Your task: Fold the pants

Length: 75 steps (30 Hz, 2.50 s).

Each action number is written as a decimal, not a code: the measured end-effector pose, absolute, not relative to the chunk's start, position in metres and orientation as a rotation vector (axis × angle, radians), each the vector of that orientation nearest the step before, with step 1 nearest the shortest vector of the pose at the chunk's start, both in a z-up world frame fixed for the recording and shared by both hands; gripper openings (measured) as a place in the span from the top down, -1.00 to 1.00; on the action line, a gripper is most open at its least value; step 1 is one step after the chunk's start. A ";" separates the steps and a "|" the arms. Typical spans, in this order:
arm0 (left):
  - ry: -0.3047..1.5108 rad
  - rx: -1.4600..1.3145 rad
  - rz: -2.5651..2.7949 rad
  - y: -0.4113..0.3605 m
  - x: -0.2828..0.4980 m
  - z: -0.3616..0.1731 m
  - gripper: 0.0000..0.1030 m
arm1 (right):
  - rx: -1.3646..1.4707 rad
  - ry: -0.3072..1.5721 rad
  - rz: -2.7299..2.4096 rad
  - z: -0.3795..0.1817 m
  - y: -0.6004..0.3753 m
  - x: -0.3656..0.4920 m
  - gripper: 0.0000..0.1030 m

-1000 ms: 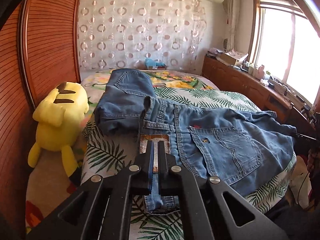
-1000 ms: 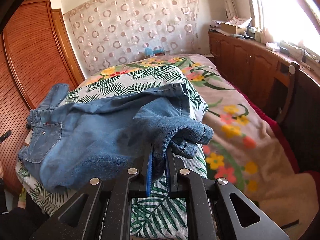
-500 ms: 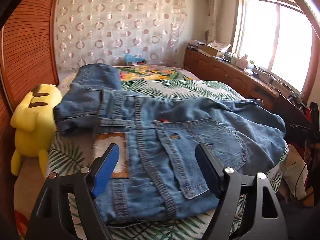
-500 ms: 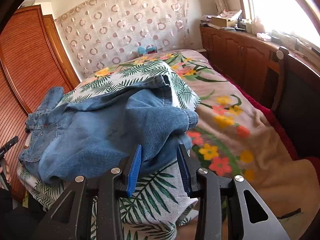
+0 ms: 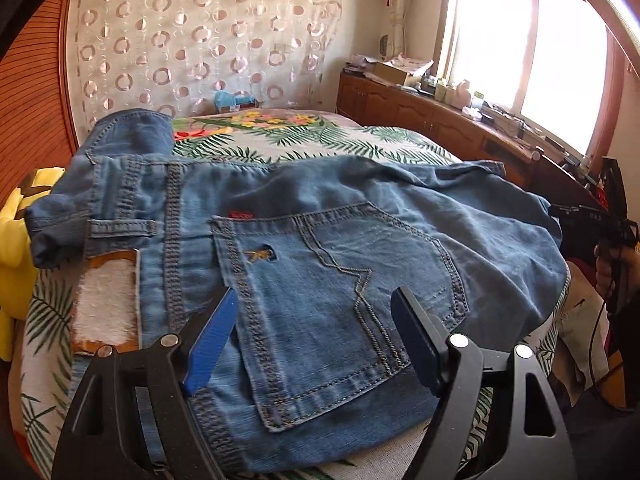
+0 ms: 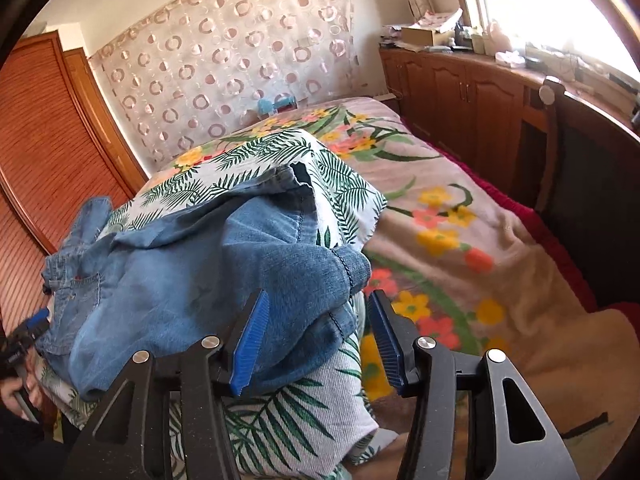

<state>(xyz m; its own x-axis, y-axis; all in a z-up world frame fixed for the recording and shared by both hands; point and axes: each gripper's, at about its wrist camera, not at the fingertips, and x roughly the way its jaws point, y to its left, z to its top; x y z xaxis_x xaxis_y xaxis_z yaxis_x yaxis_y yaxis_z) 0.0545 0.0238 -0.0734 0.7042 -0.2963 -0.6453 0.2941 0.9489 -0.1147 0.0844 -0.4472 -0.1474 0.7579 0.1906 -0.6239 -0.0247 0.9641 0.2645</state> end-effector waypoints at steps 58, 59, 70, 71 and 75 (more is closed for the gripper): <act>0.639 -0.041 -0.284 0.032 0.034 -0.041 -0.62 | 0.049 0.450 0.325 -0.004 -0.338 0.054 0.89; 0.633 -0.045 -0.279 0.035 0.032 -0.039 -0.62 | 0.034 0.440 0.357 0.004 -0.325 0.053 0.89; 0.615 -0.091 -0.237 0.063 0.026 -0.035 -0.62 | -0.107 0.411 0.663 0.054 -0.194 0.047 0.89; 0.617 -0.093 -0.235 0.064 0.027 -0.036 -0.62 | -0.114 0.422 0.675 0.054 -0.187 0.050 0.89; 0.624 -0.104 -0.234 0.065 0.028 -0.040 -0.62 | -0.154 0.513 0.693 0.045 -0.163 0.067 0.75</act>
